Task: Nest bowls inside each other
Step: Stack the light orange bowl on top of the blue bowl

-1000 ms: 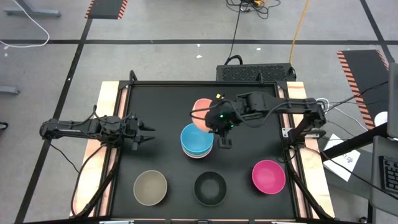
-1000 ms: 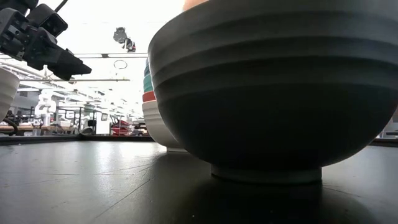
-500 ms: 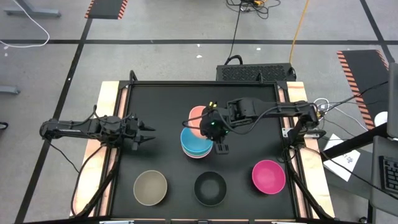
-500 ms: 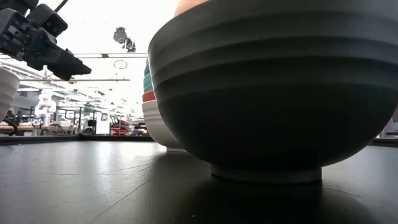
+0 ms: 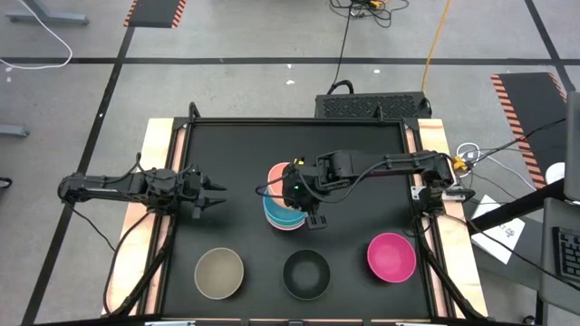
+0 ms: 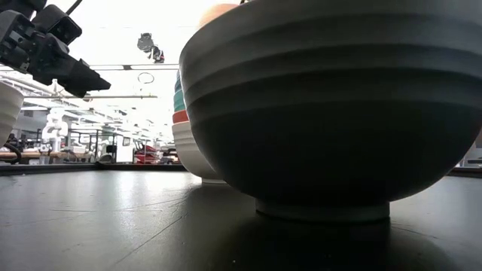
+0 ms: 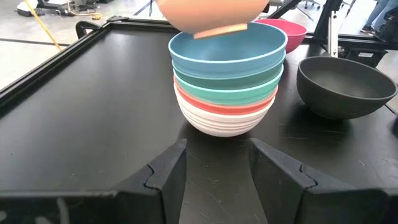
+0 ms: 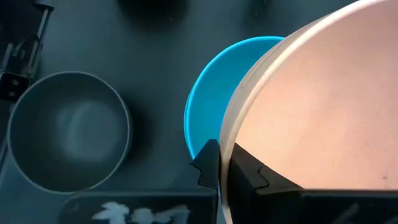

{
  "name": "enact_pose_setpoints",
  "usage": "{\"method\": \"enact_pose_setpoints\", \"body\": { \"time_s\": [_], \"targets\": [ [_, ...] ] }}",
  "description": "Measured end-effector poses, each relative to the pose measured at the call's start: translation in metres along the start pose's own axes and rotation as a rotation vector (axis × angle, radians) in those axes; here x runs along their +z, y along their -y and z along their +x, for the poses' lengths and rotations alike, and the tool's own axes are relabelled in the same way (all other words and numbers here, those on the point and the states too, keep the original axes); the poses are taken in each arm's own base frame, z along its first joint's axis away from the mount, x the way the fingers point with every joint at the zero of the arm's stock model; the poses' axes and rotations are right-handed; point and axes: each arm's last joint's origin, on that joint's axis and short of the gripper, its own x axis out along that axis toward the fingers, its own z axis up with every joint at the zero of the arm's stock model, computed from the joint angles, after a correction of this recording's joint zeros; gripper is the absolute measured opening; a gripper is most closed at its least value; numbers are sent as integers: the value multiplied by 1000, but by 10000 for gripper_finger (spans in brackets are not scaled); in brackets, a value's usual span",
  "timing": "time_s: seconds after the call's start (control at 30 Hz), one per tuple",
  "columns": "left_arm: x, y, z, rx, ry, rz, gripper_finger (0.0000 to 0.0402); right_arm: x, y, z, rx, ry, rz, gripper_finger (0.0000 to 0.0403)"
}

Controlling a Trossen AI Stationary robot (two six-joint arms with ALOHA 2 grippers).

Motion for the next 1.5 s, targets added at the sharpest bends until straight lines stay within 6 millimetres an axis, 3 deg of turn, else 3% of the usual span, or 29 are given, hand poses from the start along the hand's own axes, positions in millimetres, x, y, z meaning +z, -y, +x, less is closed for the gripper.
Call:
{"method": "enact_pose_setpoints", "body": {
  "time_s": [0.43, 0.83, 1.5],
  "targets": [
    [0, 0, 0, 0, 0, 4, 172, -2, -2, 0, 55, -20, -41, 0],
    [0, 0, 0, -1, 0, 6, 172, -8, 0, 45, 107, -190, -38, 0],
    [0, 0, 0, -2, -3, 8, 172, -19, 14, 46, -128, -341, 14, 0]
  ]
}}
